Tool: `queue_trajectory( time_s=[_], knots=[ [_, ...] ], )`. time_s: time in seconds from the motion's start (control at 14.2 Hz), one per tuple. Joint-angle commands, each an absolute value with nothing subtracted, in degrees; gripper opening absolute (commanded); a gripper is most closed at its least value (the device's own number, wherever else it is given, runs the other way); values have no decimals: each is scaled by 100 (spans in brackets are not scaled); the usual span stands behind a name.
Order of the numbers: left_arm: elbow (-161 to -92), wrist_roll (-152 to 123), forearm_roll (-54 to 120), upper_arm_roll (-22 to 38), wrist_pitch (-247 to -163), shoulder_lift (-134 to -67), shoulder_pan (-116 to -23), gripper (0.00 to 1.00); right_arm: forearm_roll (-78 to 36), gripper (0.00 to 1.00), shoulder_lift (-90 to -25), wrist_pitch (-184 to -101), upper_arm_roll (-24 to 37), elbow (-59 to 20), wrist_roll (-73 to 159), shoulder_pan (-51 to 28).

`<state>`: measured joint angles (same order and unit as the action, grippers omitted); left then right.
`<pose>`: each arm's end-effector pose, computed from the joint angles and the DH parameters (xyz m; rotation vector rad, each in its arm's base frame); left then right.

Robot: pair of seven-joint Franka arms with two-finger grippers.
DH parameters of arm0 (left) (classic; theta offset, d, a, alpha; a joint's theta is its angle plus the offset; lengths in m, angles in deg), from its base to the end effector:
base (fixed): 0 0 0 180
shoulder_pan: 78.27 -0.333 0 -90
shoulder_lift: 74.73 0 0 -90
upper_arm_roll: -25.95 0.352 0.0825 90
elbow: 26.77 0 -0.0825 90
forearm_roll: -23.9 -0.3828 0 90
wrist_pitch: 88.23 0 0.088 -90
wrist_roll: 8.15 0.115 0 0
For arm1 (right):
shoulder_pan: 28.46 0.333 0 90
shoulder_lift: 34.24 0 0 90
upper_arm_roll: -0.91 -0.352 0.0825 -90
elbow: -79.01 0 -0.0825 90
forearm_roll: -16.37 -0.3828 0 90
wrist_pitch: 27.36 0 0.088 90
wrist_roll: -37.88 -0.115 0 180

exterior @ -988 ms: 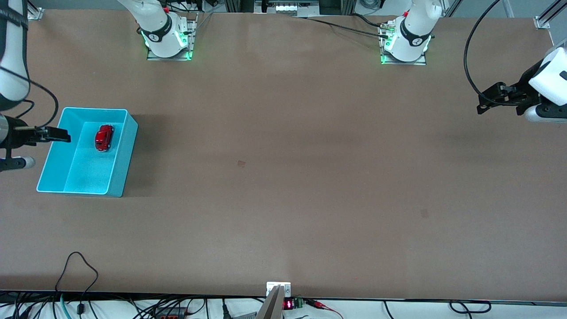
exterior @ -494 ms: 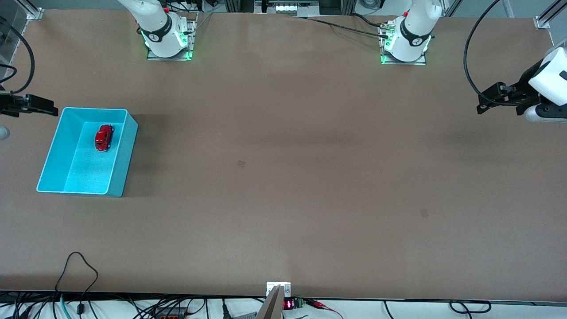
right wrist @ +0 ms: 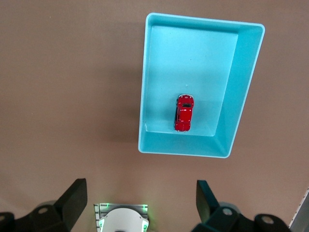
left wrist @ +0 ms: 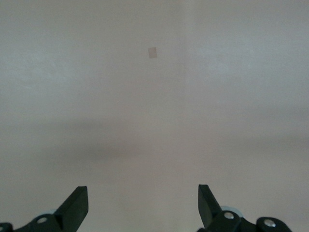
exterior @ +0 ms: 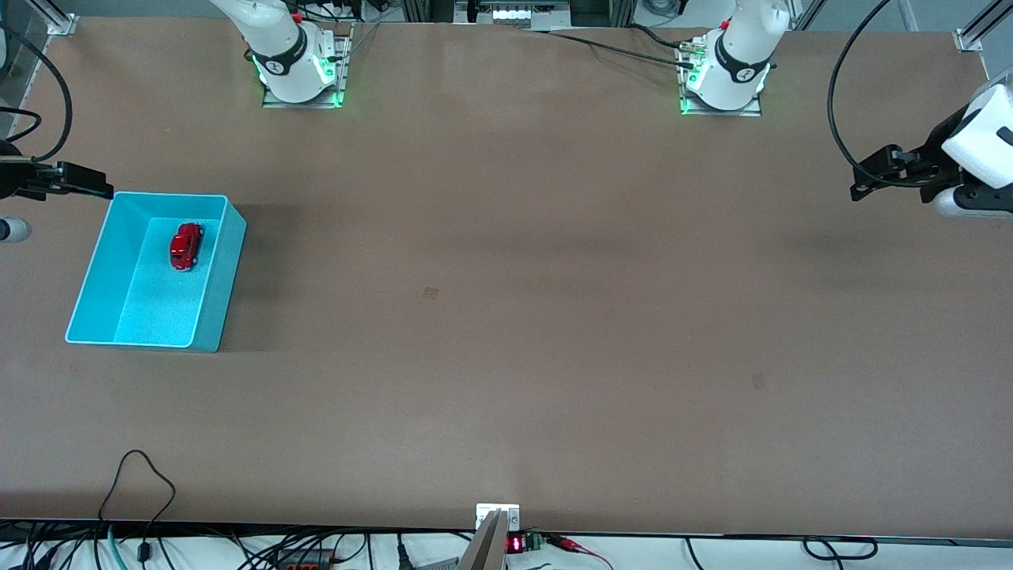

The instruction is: Wind red beetle toy and store in blue box

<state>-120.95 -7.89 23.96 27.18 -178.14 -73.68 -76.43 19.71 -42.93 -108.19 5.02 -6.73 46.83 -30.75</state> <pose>0.5441 -0.0058 0.6282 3.1390 -0.0238 -0.0882 0.5771 -0.0689 0.5892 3.0809 0.0641 -0.3779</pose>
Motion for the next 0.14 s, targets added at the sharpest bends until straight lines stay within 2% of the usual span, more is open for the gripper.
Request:
queue_trajectory(
  time_s=[0.0,0.07],
  knots=[
    [-11915,-771,2487,2727,-17674,-7447,-7634,100,1900,100,-4127,-10962,442,-862,4658,-3136],
    [-11915,-771,2487,2718,-17665,-7438,-7625,100,1900,100,-4127,-10980,442,-870,4667,-3136]
  ],
)
